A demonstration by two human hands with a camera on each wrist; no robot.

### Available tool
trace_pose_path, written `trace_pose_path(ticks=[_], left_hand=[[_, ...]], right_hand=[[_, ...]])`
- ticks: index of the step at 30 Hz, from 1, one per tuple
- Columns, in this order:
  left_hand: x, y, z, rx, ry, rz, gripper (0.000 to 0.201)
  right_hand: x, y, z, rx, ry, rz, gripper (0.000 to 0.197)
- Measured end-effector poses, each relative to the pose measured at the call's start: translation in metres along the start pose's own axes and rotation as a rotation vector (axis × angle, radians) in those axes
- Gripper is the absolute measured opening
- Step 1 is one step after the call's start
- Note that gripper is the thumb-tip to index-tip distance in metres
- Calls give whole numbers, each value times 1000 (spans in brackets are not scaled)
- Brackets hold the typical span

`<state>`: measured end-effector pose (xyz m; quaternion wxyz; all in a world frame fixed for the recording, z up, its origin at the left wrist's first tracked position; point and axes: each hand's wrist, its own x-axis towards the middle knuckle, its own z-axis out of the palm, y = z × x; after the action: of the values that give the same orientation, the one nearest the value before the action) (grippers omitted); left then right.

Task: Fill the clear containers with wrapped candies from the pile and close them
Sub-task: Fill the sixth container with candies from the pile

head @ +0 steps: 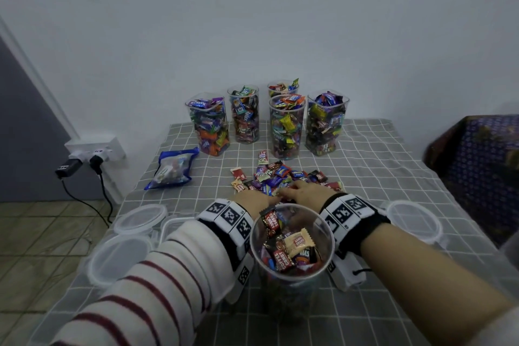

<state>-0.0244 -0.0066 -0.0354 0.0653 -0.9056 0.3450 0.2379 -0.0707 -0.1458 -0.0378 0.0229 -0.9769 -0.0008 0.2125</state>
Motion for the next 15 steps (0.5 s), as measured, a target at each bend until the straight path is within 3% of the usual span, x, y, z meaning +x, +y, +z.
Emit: trace_pose_path(ticks=[6,15], left_hand=[[-10,11,-6,41,50,-49,35],[-33,12,-3,-54,165,-62,30]], right_hand=[[-9,-5,-5,-43,40,-66,36],[-27,2,-7,54,108,10,27]])
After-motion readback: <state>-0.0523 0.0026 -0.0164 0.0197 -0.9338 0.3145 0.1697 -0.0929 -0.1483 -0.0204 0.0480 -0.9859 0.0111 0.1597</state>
